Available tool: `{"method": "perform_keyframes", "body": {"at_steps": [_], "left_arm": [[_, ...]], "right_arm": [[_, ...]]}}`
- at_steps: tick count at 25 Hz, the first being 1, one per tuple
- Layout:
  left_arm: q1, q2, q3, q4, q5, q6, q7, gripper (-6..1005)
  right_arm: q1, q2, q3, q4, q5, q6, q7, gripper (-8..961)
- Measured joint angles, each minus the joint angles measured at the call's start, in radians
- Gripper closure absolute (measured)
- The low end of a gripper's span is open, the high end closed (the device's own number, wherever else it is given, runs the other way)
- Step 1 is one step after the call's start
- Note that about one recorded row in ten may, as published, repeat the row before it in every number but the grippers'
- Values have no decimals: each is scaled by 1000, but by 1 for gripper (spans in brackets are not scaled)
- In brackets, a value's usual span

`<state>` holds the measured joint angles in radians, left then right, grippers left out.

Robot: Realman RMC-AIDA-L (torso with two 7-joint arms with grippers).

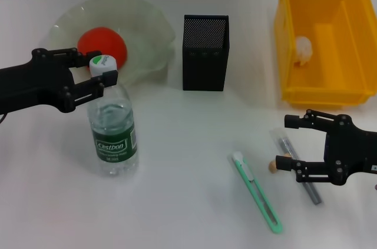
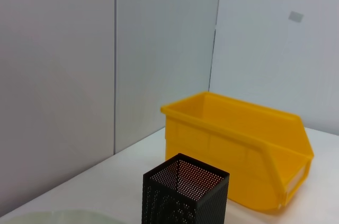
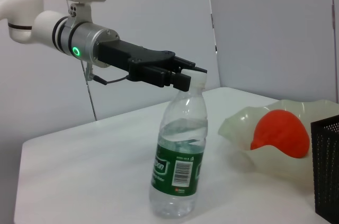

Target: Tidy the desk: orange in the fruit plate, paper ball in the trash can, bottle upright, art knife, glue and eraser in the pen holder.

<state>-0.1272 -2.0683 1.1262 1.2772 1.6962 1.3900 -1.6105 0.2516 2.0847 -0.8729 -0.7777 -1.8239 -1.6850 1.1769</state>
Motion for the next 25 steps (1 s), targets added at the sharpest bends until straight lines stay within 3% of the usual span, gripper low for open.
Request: {"method": "perform_keyframes", "body": {"at_steps": [10, 16, 21, 25], "left_arm": [[-6, -1, -49, 8, -10, 44, 21, 531], [-1, -1, -68, 13, -45, 79, 57, 676], [10, -1, -180, -18, -99, 185, 148, 883], [11, -1, -269, -109, -112, 279, 234, 969]], "right_arm": [[0, 1, 0, 0, 1, -2, 2, 111], [0, 2, 0, 0, 0, -6, 2, 110], [-5, 2, 2, -21, 4, -30, 29, 110], [-12, 3, 3, -121, 2, -36, 176, 111]]}}
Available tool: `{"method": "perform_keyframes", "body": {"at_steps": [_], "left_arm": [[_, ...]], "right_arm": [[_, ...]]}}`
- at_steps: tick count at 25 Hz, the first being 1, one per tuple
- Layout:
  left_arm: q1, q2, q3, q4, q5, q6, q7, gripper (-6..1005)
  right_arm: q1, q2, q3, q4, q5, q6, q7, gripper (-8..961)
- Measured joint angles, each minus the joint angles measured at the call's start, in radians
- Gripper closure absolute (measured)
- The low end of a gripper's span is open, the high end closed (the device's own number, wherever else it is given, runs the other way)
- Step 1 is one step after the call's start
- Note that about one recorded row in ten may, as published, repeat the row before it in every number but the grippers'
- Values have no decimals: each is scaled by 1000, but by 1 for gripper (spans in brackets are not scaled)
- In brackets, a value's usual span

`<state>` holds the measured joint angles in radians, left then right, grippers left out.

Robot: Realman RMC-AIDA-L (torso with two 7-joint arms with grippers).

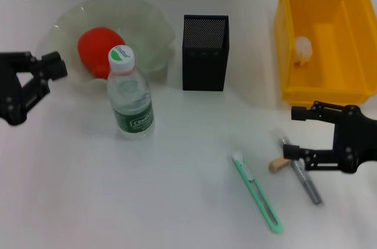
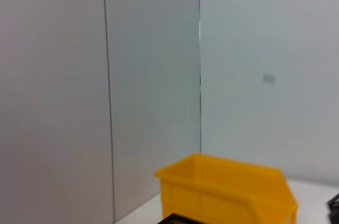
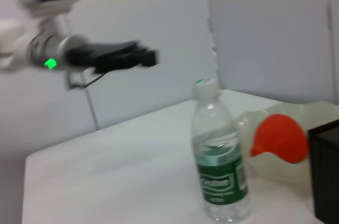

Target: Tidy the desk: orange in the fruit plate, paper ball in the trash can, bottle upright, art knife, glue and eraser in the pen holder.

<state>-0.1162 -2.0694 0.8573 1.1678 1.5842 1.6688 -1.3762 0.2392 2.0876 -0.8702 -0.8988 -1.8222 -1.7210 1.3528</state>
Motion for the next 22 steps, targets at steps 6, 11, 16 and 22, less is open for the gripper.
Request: {"method": "perform_keyframes", "body": {"at_steps": [6, 11, 16, 22], "left_arm": [[-26, -1, -14, -300, -11, 128, 232, 779], [-43, -3, 73, -439, 38, 114, 416, 631], [-49, -3, 90, -490, 39, 89, 446, 480], [-69, -2, 91, -530, 39, 65, 447, 282]], "right_arm": [[22, -1, -102, -298, -92, 13, 366, 110], [101, 1, -321, -503, -298, 63, 753, 112], [204, -1, -589, -608, -556, 78, 1119, 113], [273, 1, -778, -624, -687, 122, 1382, 118]]}}
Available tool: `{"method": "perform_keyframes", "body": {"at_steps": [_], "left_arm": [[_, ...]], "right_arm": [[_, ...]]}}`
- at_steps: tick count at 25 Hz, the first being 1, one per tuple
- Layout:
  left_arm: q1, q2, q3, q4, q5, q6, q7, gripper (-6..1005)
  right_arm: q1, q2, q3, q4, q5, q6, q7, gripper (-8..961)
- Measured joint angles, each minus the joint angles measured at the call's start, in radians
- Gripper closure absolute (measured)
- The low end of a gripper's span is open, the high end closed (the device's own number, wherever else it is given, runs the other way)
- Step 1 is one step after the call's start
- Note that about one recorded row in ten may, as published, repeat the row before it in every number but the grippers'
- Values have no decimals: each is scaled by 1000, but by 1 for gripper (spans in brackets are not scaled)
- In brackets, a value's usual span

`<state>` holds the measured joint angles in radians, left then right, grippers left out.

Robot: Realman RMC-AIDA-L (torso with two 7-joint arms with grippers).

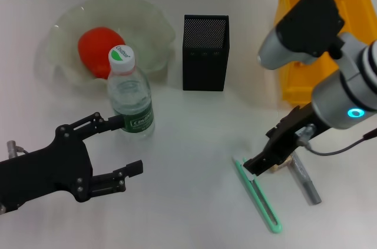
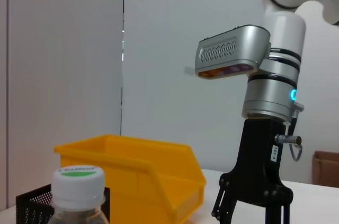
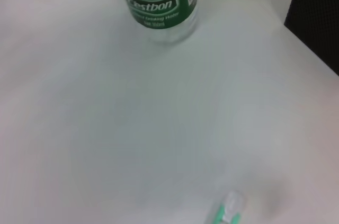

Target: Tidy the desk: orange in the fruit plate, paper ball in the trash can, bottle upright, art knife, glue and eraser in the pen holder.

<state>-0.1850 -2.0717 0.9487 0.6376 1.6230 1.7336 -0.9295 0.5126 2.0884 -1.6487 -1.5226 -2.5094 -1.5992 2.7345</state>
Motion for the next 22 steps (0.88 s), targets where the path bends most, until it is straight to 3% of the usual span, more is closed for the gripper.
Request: {"method": "perform_keyframes", "body": {"at_steps": [4, 19, 22], "left_arm": [[-14, 1, 1, -19, 7, -9, 6, 151], [-21, 2, 1, -27, 11, -23, 8, 157], [-21, 2, 1, -27, 11, -24, 8, 157]], "right_arm": [[15, 0, -66, 13, -1, 33, 36, 132], [109, 1, -211, 166, -18, 131, 106, 182], [123, 2, -226, 193, -19, 142, 115, 242]]}}
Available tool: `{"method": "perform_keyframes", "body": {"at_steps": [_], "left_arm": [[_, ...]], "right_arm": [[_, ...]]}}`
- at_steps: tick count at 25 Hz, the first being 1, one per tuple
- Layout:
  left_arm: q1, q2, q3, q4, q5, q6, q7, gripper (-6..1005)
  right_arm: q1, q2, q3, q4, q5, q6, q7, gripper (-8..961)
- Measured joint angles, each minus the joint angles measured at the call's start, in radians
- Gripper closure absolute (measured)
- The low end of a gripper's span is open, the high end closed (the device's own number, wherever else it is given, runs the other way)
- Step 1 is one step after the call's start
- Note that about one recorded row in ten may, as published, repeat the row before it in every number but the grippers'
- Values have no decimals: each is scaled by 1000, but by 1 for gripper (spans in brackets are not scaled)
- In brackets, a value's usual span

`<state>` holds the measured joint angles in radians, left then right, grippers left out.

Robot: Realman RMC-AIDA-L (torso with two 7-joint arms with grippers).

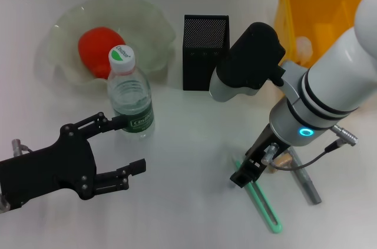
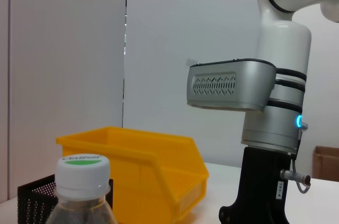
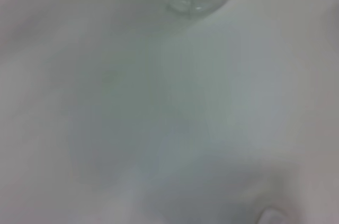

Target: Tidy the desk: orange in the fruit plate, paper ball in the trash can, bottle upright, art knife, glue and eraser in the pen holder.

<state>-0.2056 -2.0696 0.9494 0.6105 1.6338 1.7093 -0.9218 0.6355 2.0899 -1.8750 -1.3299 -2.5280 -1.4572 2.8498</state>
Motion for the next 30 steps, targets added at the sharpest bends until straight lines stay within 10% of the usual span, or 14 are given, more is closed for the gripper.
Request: {"method": "perform_keyframes", "body": {"at_steps": [17, 30], "left_arm": [[0, -1, 0, 0, 0, -2, 0, 157], [2, -1, 0, -3, 0, 1, -1, 157]], "right_arm": [[-4, 1, -12, -30, 7, 9, 1, 785], [-245, 3, 558, -284, 448, 150, -327, 754]]}}
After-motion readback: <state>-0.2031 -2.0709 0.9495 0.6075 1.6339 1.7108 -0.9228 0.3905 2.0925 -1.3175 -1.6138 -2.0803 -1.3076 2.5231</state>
